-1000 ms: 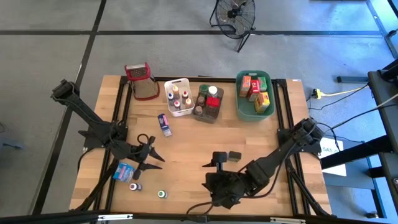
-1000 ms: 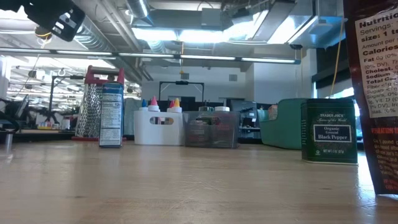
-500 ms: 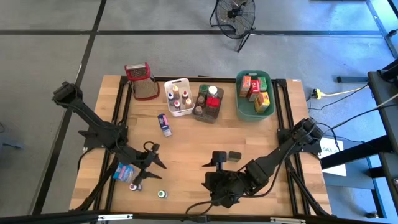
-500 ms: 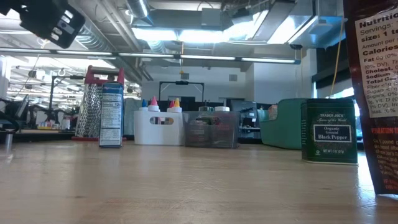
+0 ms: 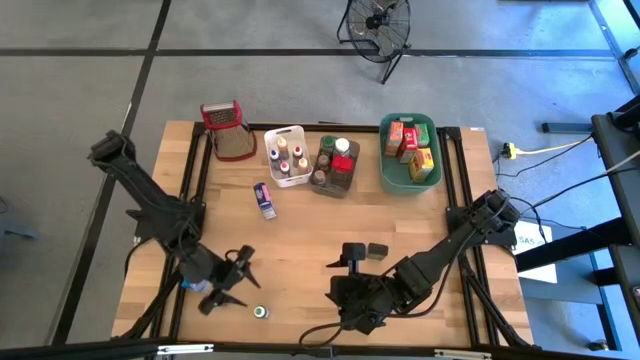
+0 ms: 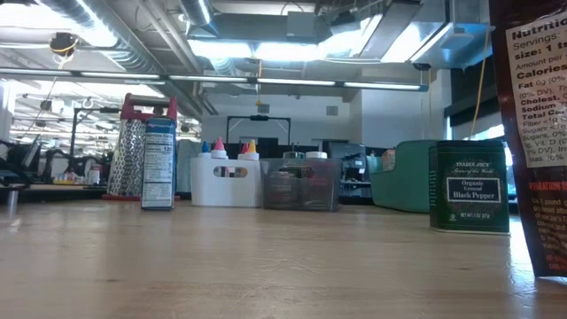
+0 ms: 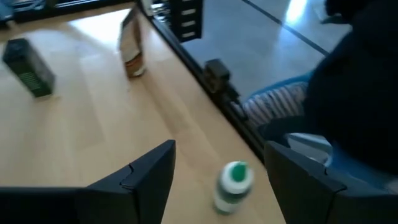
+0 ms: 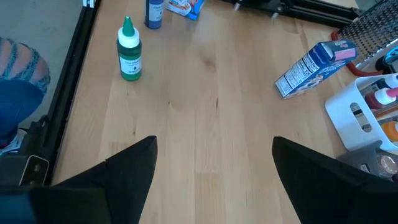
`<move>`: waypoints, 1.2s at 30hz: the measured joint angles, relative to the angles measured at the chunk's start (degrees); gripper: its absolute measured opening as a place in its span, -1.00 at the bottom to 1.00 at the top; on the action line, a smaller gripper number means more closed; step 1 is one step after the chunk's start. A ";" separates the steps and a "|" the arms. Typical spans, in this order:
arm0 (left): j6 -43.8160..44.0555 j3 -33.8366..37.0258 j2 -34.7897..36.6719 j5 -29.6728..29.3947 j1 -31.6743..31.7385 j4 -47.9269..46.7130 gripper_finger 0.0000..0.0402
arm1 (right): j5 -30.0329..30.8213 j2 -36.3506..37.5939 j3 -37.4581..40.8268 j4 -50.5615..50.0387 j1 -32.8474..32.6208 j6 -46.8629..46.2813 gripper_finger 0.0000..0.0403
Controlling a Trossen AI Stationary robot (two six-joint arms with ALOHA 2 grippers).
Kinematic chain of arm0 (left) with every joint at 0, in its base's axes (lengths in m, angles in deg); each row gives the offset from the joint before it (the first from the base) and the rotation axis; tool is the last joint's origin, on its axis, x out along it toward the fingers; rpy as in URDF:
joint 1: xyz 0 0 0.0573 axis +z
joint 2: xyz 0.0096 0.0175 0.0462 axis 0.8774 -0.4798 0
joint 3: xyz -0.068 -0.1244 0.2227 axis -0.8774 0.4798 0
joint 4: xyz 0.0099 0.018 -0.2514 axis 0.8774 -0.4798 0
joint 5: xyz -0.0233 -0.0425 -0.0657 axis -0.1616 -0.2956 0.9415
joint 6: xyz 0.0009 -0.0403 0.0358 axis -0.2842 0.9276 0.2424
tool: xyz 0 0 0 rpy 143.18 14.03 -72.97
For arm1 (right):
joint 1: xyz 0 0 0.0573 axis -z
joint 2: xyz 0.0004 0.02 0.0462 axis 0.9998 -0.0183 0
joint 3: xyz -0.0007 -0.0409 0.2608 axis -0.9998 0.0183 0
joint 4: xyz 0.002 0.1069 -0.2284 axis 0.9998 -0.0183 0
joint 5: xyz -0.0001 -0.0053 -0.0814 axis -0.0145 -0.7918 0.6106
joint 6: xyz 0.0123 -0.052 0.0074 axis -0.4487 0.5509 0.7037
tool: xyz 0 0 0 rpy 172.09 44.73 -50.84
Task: Pick & Place Kitchen Items
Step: Put the green food coloring into the white bin
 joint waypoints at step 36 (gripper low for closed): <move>0.02 -2.14 -16.34 -2.03 -4.41 7.82 0.19 | -0.13 0.00 0.00 1.77 0.00 -0.47 0.59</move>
